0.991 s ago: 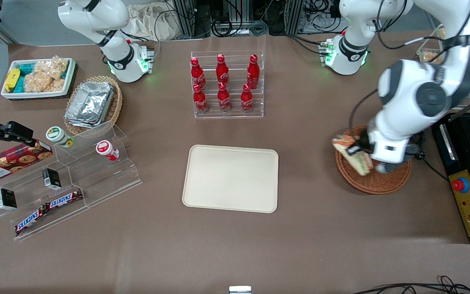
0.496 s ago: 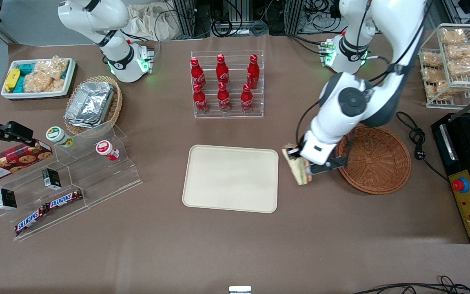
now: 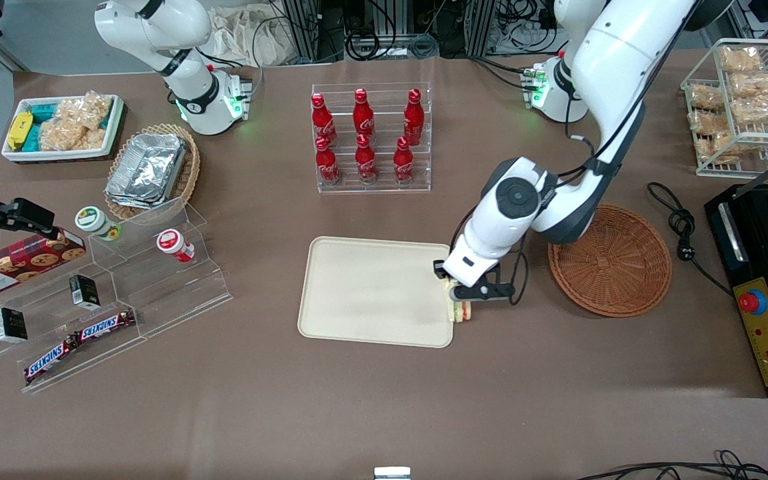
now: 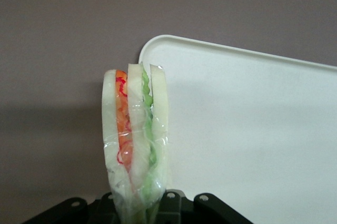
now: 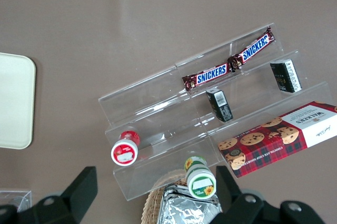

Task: Place sandwich from basket to tray
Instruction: 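Lower the sandwich onto the tray and open the left gripper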

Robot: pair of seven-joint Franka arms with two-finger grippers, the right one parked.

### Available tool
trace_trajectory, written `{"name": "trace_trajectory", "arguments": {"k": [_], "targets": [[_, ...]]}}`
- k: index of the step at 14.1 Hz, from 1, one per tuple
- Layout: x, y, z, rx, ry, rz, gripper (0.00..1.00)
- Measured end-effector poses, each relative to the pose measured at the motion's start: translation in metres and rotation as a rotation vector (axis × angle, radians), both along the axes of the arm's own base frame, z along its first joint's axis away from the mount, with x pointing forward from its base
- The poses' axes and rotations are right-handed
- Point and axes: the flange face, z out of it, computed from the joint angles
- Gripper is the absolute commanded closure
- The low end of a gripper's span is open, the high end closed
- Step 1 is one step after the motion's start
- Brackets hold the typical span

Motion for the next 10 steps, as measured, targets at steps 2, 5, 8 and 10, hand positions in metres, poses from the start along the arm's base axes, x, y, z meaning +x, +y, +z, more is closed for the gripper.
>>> {"name": "trace_trajectory", "arguments": {"k": [2,5,8,10], "targets": [[-0.002,-0.013,-0.014,0.026,-0.022,-0.056,1.00],[-0.008,-0.023,-0.031,0.041,-0.026,-0.101,1.00],[-0.014,-0.029,-0.037,0.050,-0.025,-0.124,0.98],[-0.015,-0.032,-0.037,0.050,-0.025,-0.128,0.59]]}}
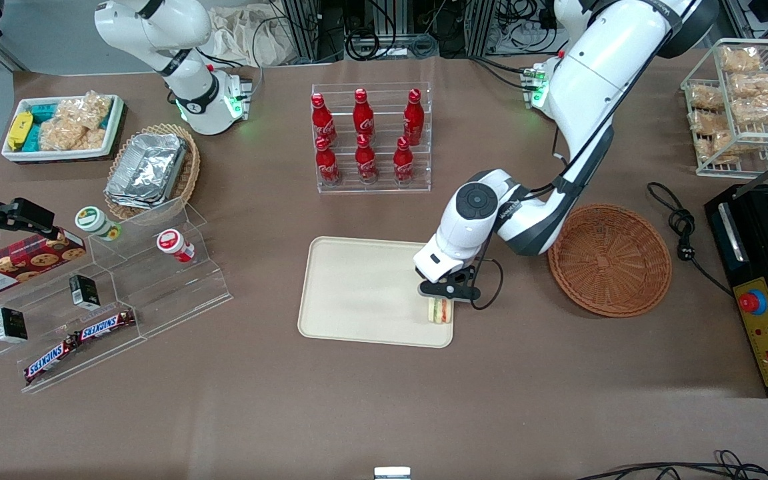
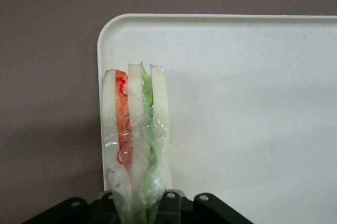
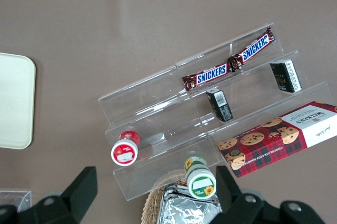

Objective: Place sandwich from basket to tray

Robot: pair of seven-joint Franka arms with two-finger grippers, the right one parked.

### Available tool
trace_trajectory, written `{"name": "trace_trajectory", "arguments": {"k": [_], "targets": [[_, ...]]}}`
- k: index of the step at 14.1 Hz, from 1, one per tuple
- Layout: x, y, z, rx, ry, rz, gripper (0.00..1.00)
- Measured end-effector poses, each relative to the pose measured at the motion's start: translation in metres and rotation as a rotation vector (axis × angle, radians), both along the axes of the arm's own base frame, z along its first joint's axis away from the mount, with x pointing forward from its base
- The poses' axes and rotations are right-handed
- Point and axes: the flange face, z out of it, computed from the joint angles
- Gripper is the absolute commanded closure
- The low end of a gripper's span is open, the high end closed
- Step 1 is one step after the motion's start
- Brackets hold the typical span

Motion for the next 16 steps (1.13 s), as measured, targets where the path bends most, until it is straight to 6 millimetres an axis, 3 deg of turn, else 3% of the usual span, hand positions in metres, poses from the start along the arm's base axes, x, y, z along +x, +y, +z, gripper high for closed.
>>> {"name": "trace_trajectory", "arguments": {"k": [1,6,9,13,16], "targets": [[-0.001,-0.001,0.000,-0.001,0.001,0.003,0.02],[-0.005,-0.010,0.002,-0.014,0.007,0.070,0.00],[0.010,-0.002,0.020,-0.039,-0.024,0.132,0.00],[0.044,0.036,0.094,-0.086,-0.103,0.256,0.00],[0.053,0.073,0.152,-0.057,-0.113,0.343,0.00]]}}
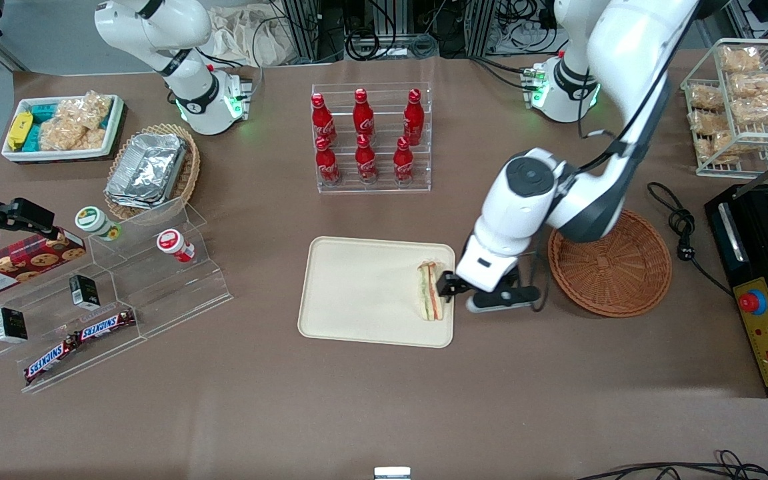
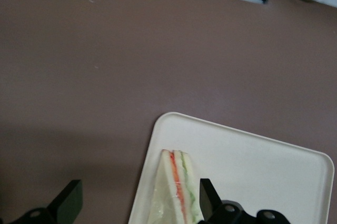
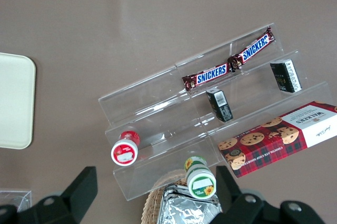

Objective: Place sandwich from basket to tray

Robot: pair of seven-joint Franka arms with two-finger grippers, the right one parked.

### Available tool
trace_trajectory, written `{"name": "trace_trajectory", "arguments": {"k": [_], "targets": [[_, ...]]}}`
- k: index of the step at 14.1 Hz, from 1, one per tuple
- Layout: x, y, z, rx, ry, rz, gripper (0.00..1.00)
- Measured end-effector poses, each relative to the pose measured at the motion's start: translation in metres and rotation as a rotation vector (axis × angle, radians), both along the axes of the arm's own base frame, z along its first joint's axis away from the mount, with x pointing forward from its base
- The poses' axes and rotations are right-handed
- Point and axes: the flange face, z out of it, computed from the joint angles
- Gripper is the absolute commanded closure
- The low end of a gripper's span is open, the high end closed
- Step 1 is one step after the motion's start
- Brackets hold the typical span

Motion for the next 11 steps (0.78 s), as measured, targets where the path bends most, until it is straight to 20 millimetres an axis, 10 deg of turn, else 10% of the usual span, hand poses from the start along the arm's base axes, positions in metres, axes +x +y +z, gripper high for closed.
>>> {"name": "trace_trajectory", "arguments": {"k": [11], "targets": [[0.003,0.149,0.140,0.080,0.310,-0.007,0.00]]}}
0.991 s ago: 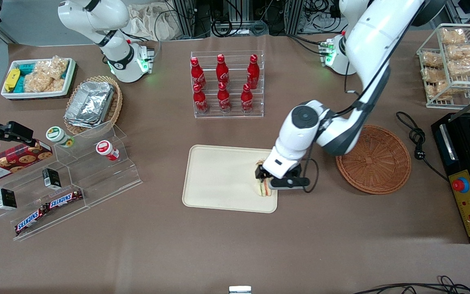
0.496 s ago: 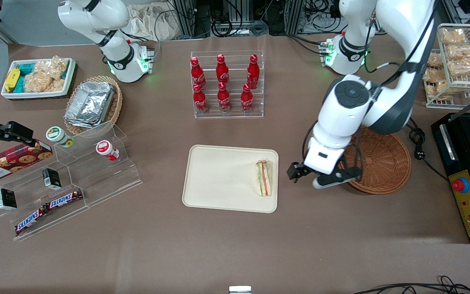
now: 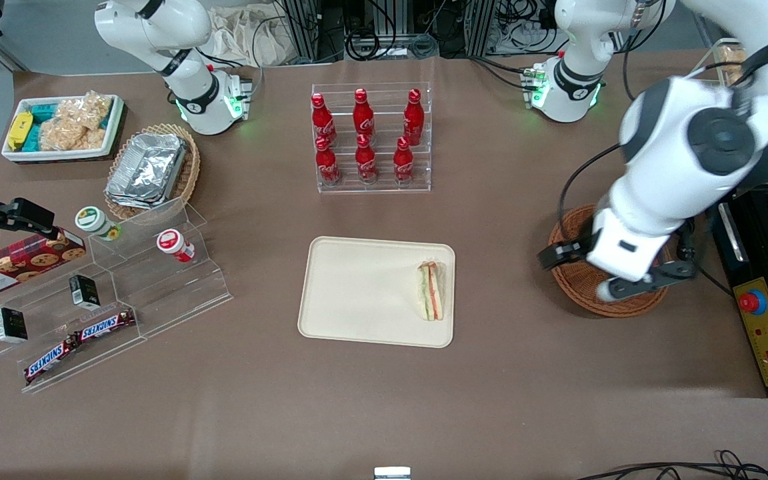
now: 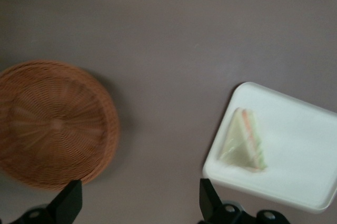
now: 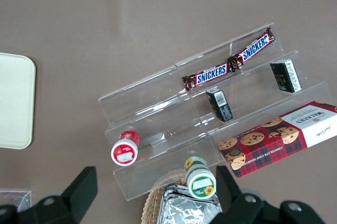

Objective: Place sandwich from basket to tray

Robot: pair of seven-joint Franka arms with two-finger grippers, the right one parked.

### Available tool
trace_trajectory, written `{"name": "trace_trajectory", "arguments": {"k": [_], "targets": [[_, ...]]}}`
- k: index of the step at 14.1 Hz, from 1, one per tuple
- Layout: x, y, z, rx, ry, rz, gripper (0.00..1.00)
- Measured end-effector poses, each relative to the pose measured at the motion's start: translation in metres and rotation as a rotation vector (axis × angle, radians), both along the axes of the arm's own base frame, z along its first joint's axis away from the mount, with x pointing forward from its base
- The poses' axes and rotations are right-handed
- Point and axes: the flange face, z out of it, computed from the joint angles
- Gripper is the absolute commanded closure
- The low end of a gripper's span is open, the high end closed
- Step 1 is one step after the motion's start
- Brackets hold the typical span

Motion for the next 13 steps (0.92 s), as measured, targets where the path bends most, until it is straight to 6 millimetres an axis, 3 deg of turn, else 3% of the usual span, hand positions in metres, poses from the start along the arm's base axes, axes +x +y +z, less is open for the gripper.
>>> {"name": "trace_trajectory", "arguments": {"k": [6,10,13], "targets": [[-0.045,0.087,0.077,0.017,0.067,-0.029,0.00],[-0.071,0.116,0.104,0.011,0.044,-0.057,0.00],[-0.073,0.121,0.107,0.007,0.037,-0.065,0.00]]}}
